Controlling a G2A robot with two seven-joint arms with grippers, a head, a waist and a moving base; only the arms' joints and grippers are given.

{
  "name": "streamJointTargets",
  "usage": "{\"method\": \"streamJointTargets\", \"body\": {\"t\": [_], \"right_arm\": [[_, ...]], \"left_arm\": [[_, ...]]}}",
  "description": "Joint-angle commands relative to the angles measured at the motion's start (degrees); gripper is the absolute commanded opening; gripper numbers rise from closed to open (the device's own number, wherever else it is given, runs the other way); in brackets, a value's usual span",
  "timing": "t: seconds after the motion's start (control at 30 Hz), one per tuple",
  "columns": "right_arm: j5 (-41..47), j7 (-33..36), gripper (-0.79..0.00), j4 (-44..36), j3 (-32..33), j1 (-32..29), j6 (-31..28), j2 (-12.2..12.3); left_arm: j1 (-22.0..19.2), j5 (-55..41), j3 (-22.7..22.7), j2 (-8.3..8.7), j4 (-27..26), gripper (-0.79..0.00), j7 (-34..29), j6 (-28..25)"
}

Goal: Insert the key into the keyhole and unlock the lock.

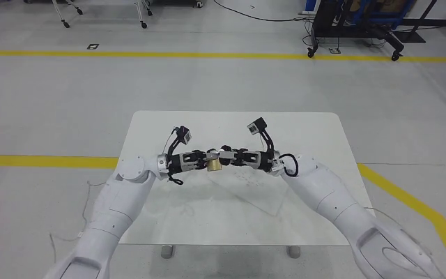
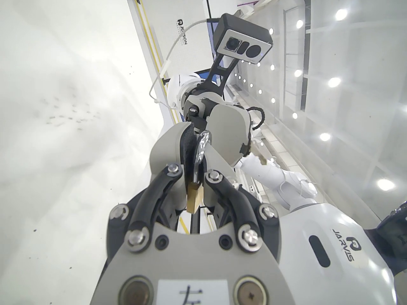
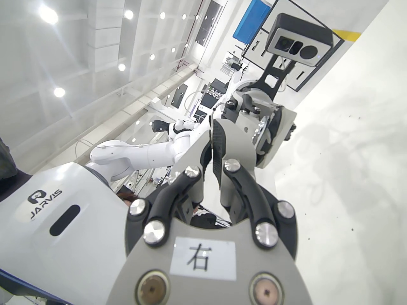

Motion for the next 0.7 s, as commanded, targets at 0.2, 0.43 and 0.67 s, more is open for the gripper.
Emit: {"method": "streamJointTargets", "body": {"t": [0.2,0.43,0.67], "right_arm": [[-0.23,-1.18,-0.785,-1.24,1.94,-0.94,-1.18,0.66],[-0.69,-2.39,-0.785,-1.80,2.43,-1.53,-0.16,0.80],[-5.10,-6.98,-0.785,-8.99,11.86,-8.01,4.34,4.55]], "left_arm": [[-0.99,-0.30,-0.12,-0.07,1.73,-0.785,1.10,1.21],[0.02,-2.23,0.83,-0.59,-0.04,-0.785,5.34,5.56],[-7.20,-8.25,5.63,-3.37,6.56,-0.785,11.52,22.11]]}}
